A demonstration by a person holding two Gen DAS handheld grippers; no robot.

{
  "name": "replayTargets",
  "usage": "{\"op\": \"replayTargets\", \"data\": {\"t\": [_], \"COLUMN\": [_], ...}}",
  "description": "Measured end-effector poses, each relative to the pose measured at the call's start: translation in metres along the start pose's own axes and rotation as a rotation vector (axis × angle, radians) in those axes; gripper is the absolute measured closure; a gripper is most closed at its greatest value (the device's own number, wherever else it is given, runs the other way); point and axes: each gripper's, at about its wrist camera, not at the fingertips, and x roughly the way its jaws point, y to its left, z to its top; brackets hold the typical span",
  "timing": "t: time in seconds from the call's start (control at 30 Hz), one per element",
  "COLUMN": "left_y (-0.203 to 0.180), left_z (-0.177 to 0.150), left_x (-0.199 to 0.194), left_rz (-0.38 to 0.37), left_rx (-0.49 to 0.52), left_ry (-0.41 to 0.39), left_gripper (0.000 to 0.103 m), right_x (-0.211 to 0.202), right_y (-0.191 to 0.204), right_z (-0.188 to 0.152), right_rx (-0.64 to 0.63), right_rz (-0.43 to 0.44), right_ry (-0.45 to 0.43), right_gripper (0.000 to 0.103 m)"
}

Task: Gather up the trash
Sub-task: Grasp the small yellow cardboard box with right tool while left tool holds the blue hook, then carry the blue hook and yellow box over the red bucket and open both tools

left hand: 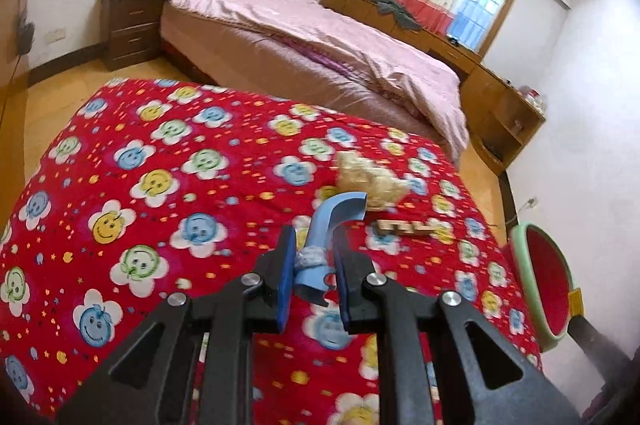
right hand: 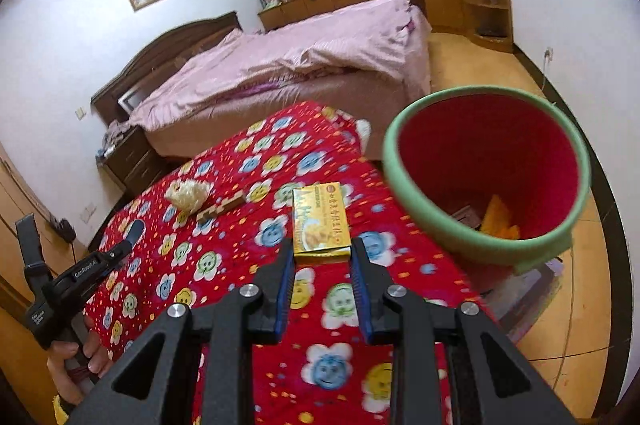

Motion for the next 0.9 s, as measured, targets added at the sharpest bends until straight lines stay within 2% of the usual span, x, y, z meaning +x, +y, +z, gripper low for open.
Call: {"op": "replayTargets", "data": {"t": [0.17,0.43,0.7,0.9], "left_y": [-0.03,-0.078,-0.14,-0.191], "left_z": [0.003,0.0,-0.008,-0.015], "left_x": [-0.017,-0.026,-0.016,-0.001], "left_rz": [-0.05,-0.139,-0.208,-0.252], "left_rx": [0.041,0.078,0.142,0.191], "left_ry": [-0.009,0.023,0.094,0.143], "left_gripper": [0.085,0.085,0.085,0.085], "right_x": [-0.02,-0.038,-0.044,-0.032], "right_y": [-0.024,-0.057,-0.092,-0.119], "right_z": [0.005,0.013,0.022,0.033], "right_rx": [0.03,0.075,0.115,0.119], "right_rz": [-0.008,-0.009,-0.008,-0.024], "right_ry": [-0.045,-0.086,-0.11,-0.099], "right_gripper": [0.074,0.074,0.074,0.074]}}
